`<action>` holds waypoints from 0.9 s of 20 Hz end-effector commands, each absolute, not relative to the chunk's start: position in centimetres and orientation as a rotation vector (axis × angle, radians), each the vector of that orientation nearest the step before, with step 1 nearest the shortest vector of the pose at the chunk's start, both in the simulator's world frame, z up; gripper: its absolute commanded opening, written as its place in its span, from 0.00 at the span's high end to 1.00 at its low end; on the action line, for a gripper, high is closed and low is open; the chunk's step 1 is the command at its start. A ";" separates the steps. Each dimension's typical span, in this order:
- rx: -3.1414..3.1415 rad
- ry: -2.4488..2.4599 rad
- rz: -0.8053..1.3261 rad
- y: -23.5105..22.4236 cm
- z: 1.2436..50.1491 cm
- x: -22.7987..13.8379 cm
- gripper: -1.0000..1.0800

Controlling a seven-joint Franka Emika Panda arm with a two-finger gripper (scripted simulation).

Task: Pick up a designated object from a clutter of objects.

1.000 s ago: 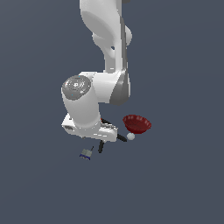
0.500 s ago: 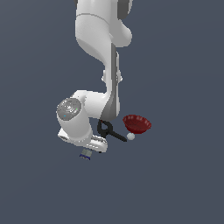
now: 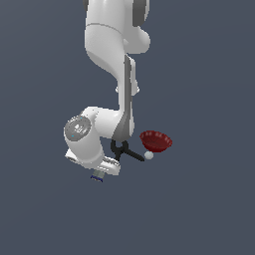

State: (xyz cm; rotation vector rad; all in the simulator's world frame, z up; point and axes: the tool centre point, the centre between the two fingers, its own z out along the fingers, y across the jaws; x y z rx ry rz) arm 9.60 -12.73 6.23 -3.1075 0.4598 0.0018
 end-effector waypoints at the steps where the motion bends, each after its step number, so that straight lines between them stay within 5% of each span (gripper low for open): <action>1: -3.108 0.460 0.002 -12.7 5.8 9.6 0.04; 15: -3.107 0.462 0.000 -12.8 1.2 9.6 0.04; 16: -3.107 0.462 0.000 -12.8 1.2 9.6 1.00; 18: -3.107 0.462 0.000 -12.8 1.2 9.6 1.00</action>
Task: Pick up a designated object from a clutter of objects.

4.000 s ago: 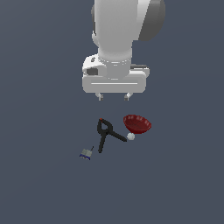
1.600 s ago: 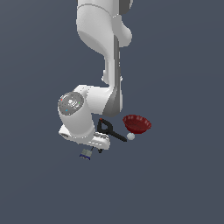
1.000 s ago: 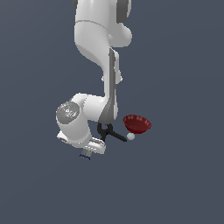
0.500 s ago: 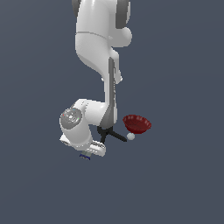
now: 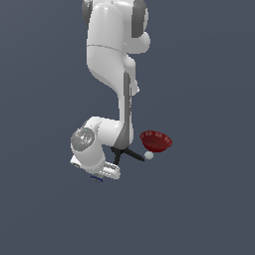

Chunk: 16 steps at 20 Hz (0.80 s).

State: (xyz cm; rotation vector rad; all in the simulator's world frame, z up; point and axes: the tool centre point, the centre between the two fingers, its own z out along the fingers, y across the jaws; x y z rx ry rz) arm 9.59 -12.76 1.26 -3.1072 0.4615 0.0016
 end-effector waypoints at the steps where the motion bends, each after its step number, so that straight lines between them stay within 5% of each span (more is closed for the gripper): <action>1: -3.107 0.462 0.000 -12.8 1.2 9.6 1.00; 16: -3.107 0.462 0.000 -12.8 3.2 9.6 1.00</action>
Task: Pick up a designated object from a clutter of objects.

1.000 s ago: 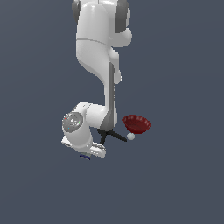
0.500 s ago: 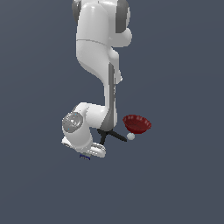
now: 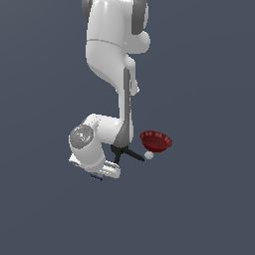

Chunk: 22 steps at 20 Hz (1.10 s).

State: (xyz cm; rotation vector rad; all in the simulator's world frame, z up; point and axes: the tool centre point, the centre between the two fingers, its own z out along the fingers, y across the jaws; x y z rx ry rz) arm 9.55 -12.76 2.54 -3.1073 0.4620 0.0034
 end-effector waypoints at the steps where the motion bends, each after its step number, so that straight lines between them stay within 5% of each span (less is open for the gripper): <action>1: -3.107 0.462 0.000 -12.8 3.7 9.6 1.00; 22: -3.107 0.463 0.000 -12.7 25.9 10.0 1.00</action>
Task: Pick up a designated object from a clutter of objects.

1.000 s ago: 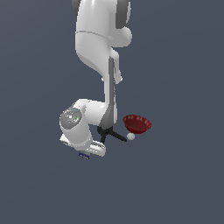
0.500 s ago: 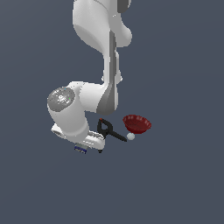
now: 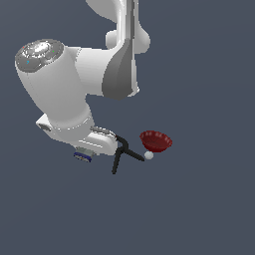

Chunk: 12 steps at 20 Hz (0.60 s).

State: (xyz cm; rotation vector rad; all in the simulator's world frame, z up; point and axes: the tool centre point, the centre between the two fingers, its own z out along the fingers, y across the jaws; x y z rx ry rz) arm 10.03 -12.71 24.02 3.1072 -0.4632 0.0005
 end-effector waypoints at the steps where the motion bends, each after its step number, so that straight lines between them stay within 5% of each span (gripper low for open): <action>1: 3.107 -0.463 0.000 -12.7 27.0 10.1 1.00; 12: 3.107 -0.462 0.000 -12.7 35.5 10.6 1.00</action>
